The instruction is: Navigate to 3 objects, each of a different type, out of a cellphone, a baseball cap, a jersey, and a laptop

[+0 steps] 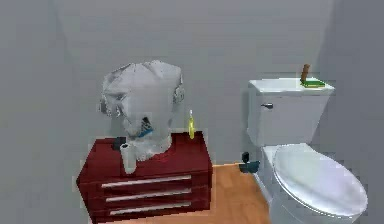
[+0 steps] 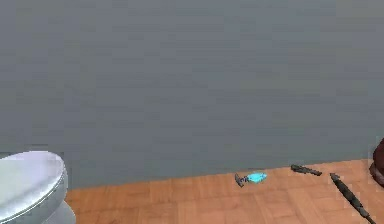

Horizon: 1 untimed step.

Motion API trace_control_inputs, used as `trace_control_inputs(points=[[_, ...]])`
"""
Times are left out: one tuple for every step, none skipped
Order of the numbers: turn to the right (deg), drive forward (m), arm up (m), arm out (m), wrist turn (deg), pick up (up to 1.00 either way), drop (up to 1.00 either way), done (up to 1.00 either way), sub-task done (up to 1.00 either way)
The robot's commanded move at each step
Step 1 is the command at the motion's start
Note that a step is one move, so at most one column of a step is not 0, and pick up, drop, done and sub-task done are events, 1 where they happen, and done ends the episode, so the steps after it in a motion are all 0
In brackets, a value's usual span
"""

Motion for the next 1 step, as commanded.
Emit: trace_control_inputs(points=[[6.0,0.0,0.0,0.0,0.0,0.0,0.0,0.0,0.0]])
